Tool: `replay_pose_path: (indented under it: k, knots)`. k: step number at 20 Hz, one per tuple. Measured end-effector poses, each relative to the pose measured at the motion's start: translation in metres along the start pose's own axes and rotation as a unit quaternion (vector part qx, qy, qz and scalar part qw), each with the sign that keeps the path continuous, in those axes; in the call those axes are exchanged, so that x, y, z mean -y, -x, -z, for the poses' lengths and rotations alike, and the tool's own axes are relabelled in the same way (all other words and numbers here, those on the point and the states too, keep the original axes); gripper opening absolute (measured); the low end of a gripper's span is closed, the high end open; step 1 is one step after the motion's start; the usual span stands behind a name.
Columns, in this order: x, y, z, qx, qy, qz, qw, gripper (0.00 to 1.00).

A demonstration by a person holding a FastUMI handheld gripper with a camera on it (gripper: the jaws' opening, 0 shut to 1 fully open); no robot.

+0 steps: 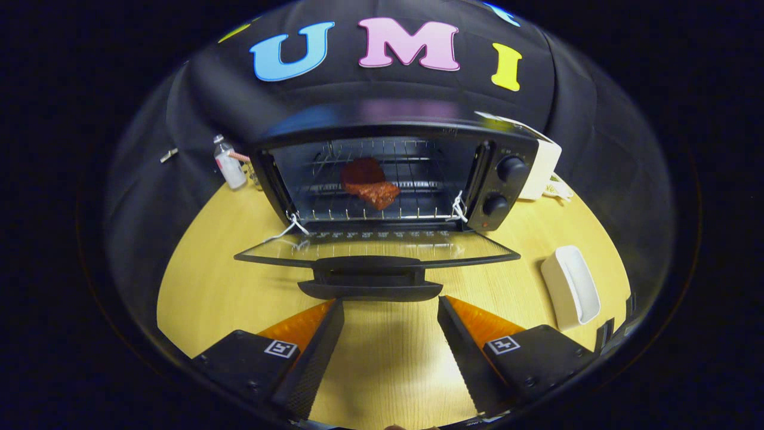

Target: Open the toaster oven, put the food inside, and close the toaster oven door.

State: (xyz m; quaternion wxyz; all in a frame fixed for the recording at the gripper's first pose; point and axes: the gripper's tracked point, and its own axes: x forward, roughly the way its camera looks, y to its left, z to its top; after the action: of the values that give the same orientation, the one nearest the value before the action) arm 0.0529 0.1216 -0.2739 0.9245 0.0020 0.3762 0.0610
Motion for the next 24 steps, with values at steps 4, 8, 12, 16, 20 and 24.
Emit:
replay_pose_path:
  k: [4, 8, 12, 16, 20, 24]
  knots:
    - [-0.003, 0.001, -0.056, 0.052, -0.017, -0.010, 0.998, 0.98]
    - [-0.006, 0.000, -0.098, 0.083, -0.024, -0.011, 0.996, 0.99]
    - [-0.011, 0.032, -0.121, 0.130, -0.005, -0.026, 0.991, 0.99]
    - [0.003, 0.085, -0.150, 0.190, 0.008, -0.039, 0.981, 0.99]
    - [0.038, 0.140, -0.187, 0.251, 0.026, -0.023, 0.967, 0.98]
    - [0.064, 0.194, -0.211, 0.302, -0.001, -0.014, 0.953, 0.98]
